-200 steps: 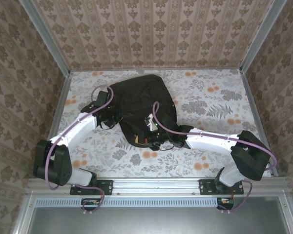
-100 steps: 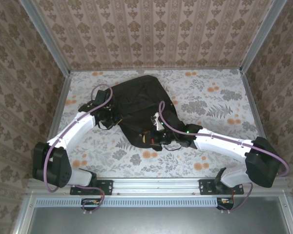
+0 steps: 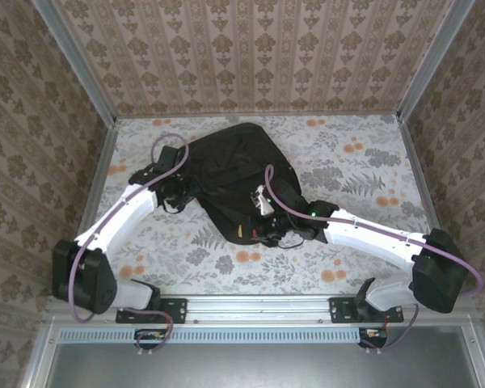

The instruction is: Pack the student bag

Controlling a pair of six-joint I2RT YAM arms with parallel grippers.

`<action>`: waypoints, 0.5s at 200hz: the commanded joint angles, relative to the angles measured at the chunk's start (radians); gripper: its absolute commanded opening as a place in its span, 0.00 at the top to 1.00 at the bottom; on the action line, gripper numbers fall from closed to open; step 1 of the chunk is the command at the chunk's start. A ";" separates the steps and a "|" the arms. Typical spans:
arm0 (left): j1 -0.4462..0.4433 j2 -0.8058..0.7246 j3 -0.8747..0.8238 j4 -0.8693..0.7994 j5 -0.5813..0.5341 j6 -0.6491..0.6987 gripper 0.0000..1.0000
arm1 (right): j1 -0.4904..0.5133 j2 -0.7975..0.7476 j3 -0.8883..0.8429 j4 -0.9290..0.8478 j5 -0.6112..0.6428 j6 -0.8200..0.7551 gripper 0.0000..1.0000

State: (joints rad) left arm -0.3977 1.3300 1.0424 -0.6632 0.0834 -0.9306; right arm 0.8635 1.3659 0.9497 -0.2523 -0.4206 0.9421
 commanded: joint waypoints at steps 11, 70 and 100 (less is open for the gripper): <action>-0.002 -0.158 -0.084 -0.043 0.016 -0.082 0.54 | 0.029 0.043 0.045 0.095 -0.106 0.069 1.00; -0.164 -0.204 -0.212 0.096 0.090 -0.252 0.80 | 0.030 0.048 0.028 0.176 -0.107 0.113 1.00; -0.201 -0.217 -0.260 0.138 0.098 -0.305 0.77 | 0.029 0.040 0.021 0.182 -0.099 0.119 1.00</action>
State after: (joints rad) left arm -0.5785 1.1248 0.8120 -0.5751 0.1642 -1.1587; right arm 0.8894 1.4273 0.9527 -0.1493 -0.4873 1.0382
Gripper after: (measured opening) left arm 0.211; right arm 0.059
